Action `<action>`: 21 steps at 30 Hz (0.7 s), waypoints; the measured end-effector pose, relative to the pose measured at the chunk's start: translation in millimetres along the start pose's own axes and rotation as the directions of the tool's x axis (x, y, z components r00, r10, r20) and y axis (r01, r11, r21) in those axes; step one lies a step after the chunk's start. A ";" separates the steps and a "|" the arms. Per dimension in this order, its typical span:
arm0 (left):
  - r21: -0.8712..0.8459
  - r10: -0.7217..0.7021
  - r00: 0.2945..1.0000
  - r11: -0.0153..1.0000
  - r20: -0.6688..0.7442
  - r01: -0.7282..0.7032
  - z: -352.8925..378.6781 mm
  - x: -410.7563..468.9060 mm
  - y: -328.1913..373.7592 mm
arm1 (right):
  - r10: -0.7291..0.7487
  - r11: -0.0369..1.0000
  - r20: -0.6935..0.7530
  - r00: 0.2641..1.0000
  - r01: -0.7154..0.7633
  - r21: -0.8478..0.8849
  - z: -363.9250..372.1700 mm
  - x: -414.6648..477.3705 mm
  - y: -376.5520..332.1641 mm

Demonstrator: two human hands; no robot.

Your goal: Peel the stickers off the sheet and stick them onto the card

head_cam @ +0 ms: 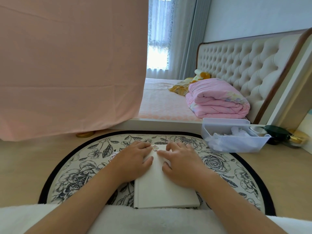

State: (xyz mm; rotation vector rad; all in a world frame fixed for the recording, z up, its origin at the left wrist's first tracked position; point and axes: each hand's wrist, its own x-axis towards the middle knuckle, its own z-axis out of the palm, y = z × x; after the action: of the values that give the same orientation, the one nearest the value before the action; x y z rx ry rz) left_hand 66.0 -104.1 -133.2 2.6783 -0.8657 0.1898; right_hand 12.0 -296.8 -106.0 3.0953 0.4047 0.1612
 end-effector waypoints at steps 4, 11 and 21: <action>-0.132 -0.047 0.994 0.991 -0.100 0.033 -11.0 -7.7 -3.2 | 0.013 0.995 -0.053 0.998 -0.008 0.104 -3.5 -0.1 -5.0; -0.042 -0.198 0.967 0.980 -0.164 0.193 -42.8 -43.0 -40.7 | -0.011 0.945 -0.092 0.996 0.041 0.326 -9.0 17.7 -39.5; -0.036 -0.204 0.960 0.979 -0.190 0.201 -35.5 -68.3 -64.3 | -0.057 0.961 -0.084 0.995 0.078 0.265 -4.0 56.6 -91.1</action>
State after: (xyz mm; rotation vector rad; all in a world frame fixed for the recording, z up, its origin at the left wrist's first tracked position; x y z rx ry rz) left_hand 47.7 -5.5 -131.5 2.6561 -0.5279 0.3845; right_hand 42.8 -194.2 -99.1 3.3420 0.5799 0.2418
